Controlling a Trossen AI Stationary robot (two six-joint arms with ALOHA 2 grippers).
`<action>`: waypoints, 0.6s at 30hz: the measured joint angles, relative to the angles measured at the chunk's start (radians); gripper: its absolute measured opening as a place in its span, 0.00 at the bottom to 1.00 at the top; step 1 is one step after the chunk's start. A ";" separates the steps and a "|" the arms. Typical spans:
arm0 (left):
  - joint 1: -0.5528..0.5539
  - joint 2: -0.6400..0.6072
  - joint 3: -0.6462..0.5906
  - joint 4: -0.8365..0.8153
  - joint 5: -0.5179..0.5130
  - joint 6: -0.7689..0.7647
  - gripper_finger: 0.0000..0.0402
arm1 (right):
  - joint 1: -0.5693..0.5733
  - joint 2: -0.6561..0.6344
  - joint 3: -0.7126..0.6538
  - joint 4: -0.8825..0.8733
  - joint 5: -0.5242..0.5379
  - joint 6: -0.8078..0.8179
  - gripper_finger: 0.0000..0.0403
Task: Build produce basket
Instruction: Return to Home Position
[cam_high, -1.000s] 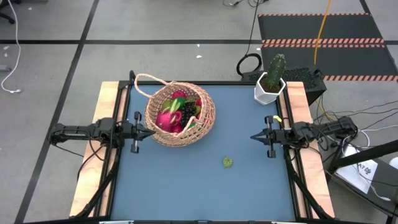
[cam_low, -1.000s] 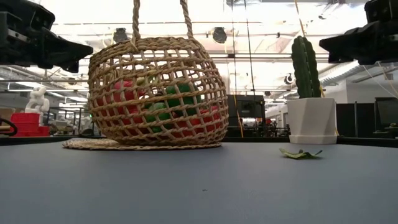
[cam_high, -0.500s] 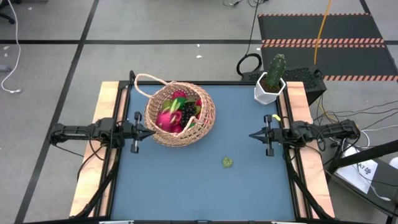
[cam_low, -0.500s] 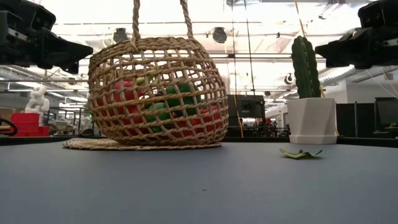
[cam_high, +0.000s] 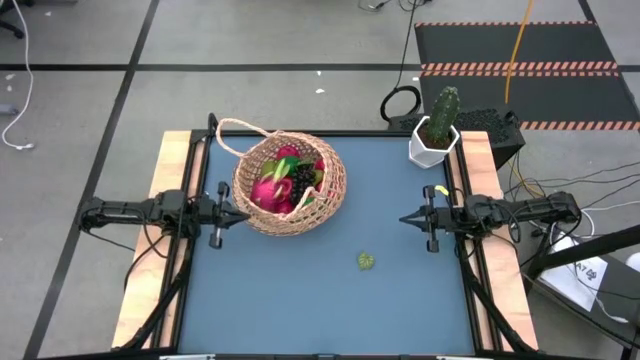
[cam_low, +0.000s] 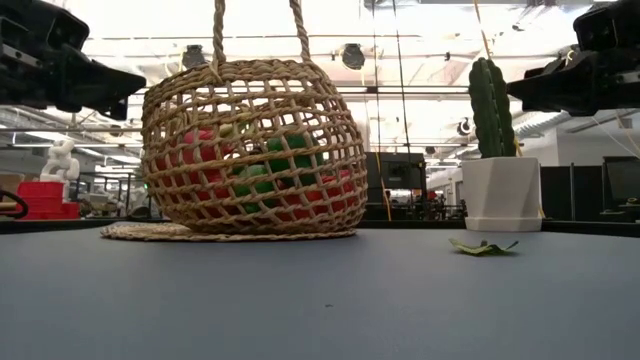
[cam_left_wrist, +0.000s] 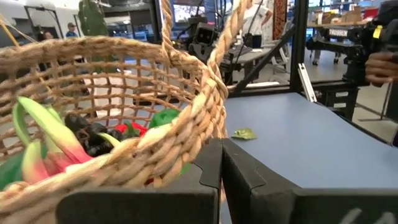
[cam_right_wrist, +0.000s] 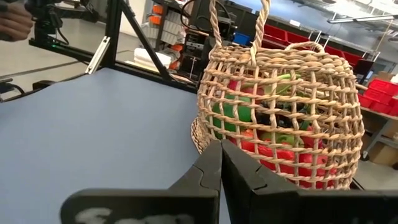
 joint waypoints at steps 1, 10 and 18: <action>-0.003 0.007 0.000 0.000 0.000 0.000 0.02 | 0.000 0.000 0.000 0.003 0.000 0.000 0.00; -0.030 0.021 0.000 0.002 0.004 -0.004 0.02 | 0.000 0.000 0.000 0.009 0.001 0.000 0.00; -0.044 0.000 -0.002 0.006 0.014 0.020 0.02 | 0.000 0.000 0.000 0.011 0.002 0.000 0.00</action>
